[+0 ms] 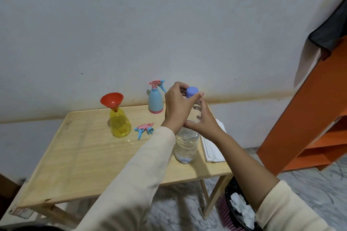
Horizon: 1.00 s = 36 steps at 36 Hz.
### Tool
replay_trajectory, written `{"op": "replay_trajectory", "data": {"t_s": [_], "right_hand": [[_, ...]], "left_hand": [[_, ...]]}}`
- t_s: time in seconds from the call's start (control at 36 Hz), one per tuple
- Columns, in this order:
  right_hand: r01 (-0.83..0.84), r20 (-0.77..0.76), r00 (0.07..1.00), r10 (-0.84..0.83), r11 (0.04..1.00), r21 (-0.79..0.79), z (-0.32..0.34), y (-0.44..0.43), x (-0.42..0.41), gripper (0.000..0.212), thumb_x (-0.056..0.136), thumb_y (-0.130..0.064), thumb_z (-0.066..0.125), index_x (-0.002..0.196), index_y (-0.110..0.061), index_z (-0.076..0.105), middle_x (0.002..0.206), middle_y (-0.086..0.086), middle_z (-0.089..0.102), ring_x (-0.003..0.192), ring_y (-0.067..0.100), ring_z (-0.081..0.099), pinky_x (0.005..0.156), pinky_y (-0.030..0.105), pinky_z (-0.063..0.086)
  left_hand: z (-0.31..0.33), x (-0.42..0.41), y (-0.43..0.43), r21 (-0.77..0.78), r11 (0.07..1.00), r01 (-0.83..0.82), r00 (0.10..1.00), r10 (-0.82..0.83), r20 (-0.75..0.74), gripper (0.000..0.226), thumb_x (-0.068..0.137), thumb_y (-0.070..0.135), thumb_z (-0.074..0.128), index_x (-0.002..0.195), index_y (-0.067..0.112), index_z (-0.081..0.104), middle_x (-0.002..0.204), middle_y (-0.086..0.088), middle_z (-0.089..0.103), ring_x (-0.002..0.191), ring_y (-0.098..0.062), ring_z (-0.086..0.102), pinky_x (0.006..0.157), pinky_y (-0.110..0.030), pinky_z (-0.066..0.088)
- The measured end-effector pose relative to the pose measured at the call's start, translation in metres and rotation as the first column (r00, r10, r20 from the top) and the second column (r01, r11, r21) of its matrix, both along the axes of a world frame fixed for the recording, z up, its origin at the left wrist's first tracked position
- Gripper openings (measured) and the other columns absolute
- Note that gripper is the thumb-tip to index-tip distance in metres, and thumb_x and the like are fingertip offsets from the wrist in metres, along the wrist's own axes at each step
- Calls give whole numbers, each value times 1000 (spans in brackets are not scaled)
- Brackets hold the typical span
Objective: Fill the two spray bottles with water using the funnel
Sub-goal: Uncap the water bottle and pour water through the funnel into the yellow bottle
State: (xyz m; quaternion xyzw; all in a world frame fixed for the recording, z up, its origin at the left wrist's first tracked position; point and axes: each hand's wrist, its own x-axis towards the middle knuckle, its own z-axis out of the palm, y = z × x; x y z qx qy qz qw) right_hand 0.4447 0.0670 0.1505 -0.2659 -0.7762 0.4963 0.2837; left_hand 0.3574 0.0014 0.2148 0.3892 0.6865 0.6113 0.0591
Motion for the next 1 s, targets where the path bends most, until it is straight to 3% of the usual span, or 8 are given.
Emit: {"op": "replay_trajectory", "data": {"t_s": [0.22,0.33,0.42,0.53,0.69,0.83,0.92,1.0], "right_hand": [[8,24,1000,-9,1000,25,2,0,-1,97,56,-43,82,136,-31,27,135,-5,40,125,13,41,101,31,41],[21,19,1000,-22,999,39,2,-1,0,101,53,-48,79,137,-26,27,134,-5,42,124,10,42,102,31,39],[24,20,999,-25,999,47,0,0,1,100,61,-38,86,140,-26,25,136,-4,40,124,11,41,104,32,39],[35,-1,999,-35,999,32,-1,1,2,98,62,-31,87,139,-29,26,136,-6,40,122,11,42,105,35,38],[63,-28,998,-62,997,46,-3,-1,-1,95,63,-28,86,138,-30,28,135,-7,42,121,11,44,105,36,39],[133,-77,989,-128,989,61,-11,-2,-3,91,64,-26,86,135,-32,31,133,-10,46,120,7,46,99,33,42],[166,-107,982,-157,983,79,-14,-4,-5,90,61,-29,84,130,-41,28,131,-11,46,119,7,46,95,30,44],[185,-136,976,-173,979,81,-19,-4,-7,90,58,-36,82,132,-38,30,132,-10,45,120,8,47,95,29,44]], "left_hand": [[4,-9,8,-72,997,11,995,-18,-99,31,69,31,84,81,15,61,88,-6,64,80,-17,59,64,-15,43],[15,-6,9,-35,999,-19,990,14,-140,29,69,28,84,81,13,61,86,-3,62,76,-11,56,60,-7,38],[23,-9,8,32,999,6,994,-3,-113,26,73,27,82,87,12,66,90,-3,65,80,-12,58,69,-7,40],[13,-35,-2,52,997,-62,997,65,-49,31,80,29,76,103,9,68,101,-3,68,91,-14,60,84,-24,47],[-69,-72,-37,-105,984,-145,986,153,71,35,84,19,71,116,6,63,106,-5,65,96,-18,58,88,-40,52],[-169,-67,-72,-321,941,-110,956,189,224,38,84,9,70,120,2,60,118,-6,60,110,-22,56,85,-9,41],[-222,-60,-90,-454,887,-84,942,219,254,42,83,13,72,122,4,59,123,-10,59,115,-28,56,100,-32,44],[-252,-55,-99,-482,871,-94,942,234,240,42,83,6,71,122,-2,59,125,-16,59,115,-31,55,99,-28,39]]}}
